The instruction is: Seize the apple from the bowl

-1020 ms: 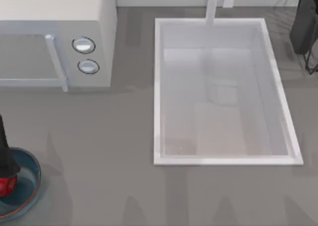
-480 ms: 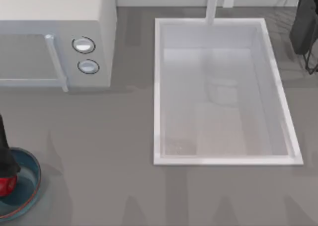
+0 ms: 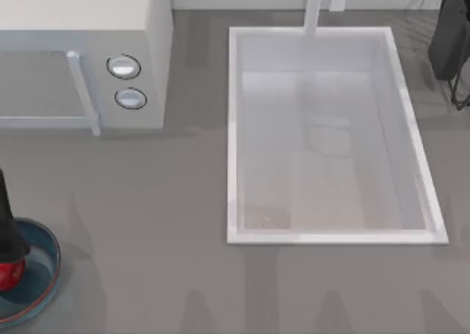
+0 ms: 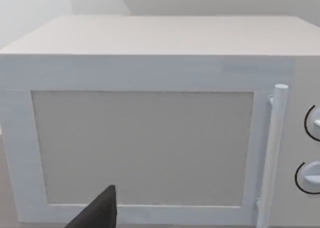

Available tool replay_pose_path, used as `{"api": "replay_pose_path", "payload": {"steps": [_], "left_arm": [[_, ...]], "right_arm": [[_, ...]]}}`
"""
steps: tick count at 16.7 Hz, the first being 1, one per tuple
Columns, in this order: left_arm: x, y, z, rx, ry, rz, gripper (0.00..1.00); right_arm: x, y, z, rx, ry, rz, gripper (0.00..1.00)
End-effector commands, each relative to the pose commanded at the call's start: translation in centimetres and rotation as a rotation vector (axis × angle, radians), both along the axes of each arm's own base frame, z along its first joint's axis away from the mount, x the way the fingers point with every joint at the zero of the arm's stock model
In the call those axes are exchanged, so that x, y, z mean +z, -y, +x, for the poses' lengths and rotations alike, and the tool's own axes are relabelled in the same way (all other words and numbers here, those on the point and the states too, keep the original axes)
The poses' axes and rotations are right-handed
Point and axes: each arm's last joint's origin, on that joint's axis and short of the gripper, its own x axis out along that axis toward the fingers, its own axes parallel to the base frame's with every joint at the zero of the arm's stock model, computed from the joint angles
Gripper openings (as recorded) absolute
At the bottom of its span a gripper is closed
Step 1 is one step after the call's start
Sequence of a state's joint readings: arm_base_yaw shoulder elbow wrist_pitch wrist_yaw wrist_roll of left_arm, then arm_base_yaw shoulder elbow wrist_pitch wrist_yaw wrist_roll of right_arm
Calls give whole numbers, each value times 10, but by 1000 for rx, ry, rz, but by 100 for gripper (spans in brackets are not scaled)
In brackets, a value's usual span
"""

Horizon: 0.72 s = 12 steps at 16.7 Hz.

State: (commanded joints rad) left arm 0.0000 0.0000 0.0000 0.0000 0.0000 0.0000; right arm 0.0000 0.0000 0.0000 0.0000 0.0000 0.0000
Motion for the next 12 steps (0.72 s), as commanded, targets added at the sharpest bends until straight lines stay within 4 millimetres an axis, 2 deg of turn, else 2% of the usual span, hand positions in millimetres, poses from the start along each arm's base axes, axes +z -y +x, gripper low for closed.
{"api": "replay_pose_path", "payload": {"steps": [3, 6, 9, 12], "left_arm": [[4, 0, 0, 1, -36, 1, 100], [18, -1, 4, 3, -172, 6, 100], [35, -1, 16, 5, -400, 12, 100], [49, -3, 38, 5, -681, 17, 100]], "right_arm": [[0, 0, 0, 0, 0, 0, 100], [0, 0, 0, 0, 0, 0, 100], [0, 0, 0, 0, 0, 0, 100], [0, 0, 0, 0, 0, 0, 100]]}}
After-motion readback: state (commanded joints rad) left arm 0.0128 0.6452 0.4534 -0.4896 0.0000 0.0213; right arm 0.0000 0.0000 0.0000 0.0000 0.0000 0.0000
